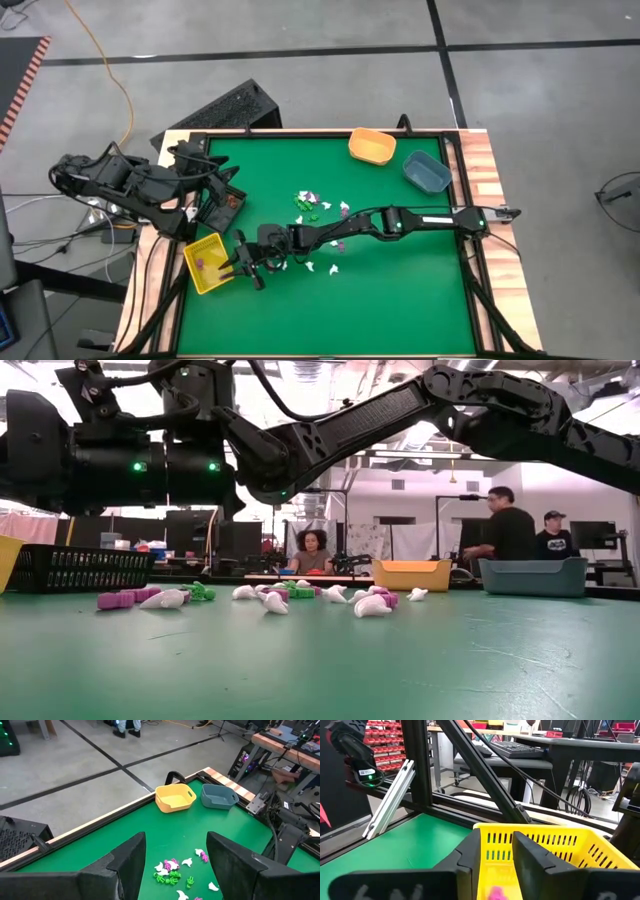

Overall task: Sort Halloween decoration
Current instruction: Put the pink skeleton toy into the yellow bin

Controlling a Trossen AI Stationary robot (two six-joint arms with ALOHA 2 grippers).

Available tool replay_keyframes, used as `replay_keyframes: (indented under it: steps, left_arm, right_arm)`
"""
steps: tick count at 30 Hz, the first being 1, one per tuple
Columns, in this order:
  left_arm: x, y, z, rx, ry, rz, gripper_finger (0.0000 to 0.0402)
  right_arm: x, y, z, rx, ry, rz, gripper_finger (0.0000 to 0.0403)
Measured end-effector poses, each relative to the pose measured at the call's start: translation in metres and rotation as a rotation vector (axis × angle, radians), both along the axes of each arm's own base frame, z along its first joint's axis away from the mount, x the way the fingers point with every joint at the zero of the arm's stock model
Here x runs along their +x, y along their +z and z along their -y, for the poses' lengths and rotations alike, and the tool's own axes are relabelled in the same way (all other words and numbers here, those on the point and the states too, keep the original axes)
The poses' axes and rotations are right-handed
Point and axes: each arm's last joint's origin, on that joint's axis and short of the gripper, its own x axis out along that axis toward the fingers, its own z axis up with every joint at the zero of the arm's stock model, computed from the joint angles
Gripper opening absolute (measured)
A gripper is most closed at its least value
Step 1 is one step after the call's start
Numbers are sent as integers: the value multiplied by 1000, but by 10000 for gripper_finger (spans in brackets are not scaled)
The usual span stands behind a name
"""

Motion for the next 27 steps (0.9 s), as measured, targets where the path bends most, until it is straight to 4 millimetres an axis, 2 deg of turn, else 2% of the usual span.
replay_keyframes:
  steps: [3,6,9,11,13,14,17,20,23,27]
  left_arm:
    - [0,0,0,1,-1,-1,199]
    - [0,0,0,0,-8,-2,199]
    - [-1,0,0,0,-20,-6,199]
    - [-1,0,0,-1,-22,-7,199]
    - [-1,0,0,2,-30,-12,199]
    - [-1,0,0,4,-31,-13,199]
    - [0,0,0,15,-35,-20,199]
    - [-1,0,0,25,-33,-24,199]
    - [-1,0,0,33,-33,-29,199]
    - [-1,0,0,33,-33,-30,199]
  right_arm:
    - [0,5,4,17,-7,-9,114]
    - [-1,23,16,18,-25,-16,115]
    - [-8,60,38,-22,-62,-67,115]
    - [-20,95,56,-71,-89,-109,115]
    - [-32,122,76,-126,-116,-155,115]
    - [-39,129,85,-154,-126,-205,115]
    - [-54,127,112,-215,-145,-383,114]
    - [-64,107,130,-265,-139,-562,111]
    - [-70,98,130,-307,-87,-635,109]
    - [-67,75,112,-347,-1,-682,109]
